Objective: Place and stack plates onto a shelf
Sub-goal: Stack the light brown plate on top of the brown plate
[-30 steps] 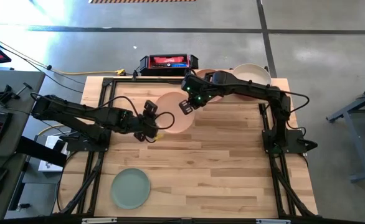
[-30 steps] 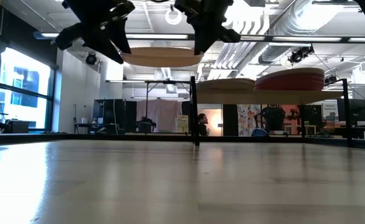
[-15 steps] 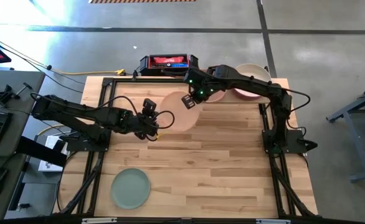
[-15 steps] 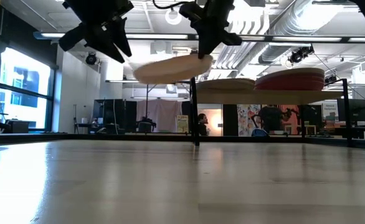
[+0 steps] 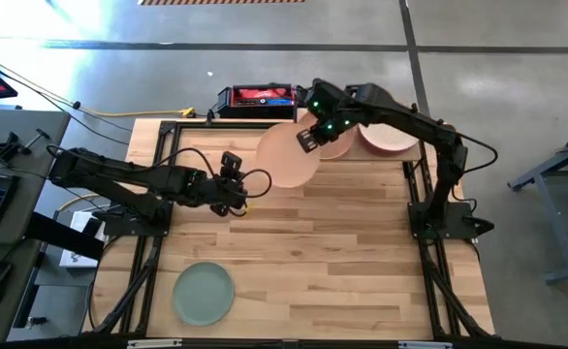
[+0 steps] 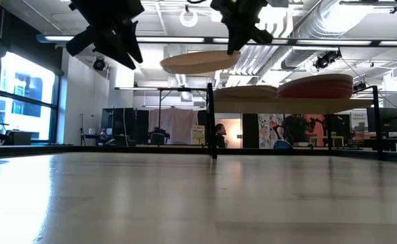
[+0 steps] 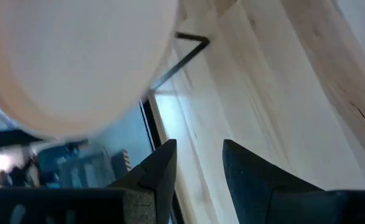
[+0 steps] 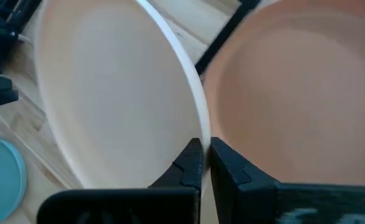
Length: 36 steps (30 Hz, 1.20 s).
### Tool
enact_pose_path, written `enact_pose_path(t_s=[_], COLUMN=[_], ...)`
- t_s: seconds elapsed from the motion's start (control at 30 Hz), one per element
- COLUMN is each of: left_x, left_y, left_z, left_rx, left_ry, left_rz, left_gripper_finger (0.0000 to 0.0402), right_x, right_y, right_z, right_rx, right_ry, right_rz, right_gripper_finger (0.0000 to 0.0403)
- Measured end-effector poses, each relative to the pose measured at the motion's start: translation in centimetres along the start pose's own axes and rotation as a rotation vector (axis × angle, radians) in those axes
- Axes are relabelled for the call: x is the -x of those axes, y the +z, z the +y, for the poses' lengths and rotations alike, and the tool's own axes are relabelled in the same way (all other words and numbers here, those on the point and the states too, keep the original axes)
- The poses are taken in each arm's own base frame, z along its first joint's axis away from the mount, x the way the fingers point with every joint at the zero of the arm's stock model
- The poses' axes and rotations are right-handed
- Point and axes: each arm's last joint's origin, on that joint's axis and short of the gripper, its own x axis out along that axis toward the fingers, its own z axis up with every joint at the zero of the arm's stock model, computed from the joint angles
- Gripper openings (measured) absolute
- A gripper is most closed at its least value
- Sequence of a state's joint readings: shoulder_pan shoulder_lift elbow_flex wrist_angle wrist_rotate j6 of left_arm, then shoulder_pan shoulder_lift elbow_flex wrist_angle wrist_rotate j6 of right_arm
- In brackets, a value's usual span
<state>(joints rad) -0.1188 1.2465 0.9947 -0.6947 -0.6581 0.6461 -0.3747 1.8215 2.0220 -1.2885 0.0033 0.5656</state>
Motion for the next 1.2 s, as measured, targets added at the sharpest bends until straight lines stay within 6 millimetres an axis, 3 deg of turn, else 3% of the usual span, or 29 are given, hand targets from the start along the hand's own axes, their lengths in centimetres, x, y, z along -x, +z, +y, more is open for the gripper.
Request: enact_pose_path(t_s=[0.37, 0.87, 1.2], left_x=[-1.0, -1.9, -2.5], left_y=[-1.7, -2.8, -3.6], left_z=[0.7, 1.5, 2.2], left_rx=[0.267, 0.582, 0.822], left_ry=[-0.015, -0.023, 0.016], left_rz=[0.116, 0.163, 0.194], left_gripper_finger=[0.0119, 0.0117, 0.0117], right_x=[1.5, 3.4, 4.1], right_y=[2.2, 4.1, 4.2], right_z=[-6.2, -17.0, -20.3], right_rx=[-0.033, -0.091, -0.083], right_ry=[0.026, 0.087, 0.137], right_rz=[0.046, 0.076, 0.051], right_gripper_finger=[0.0000, 0.0000, 0.0000])
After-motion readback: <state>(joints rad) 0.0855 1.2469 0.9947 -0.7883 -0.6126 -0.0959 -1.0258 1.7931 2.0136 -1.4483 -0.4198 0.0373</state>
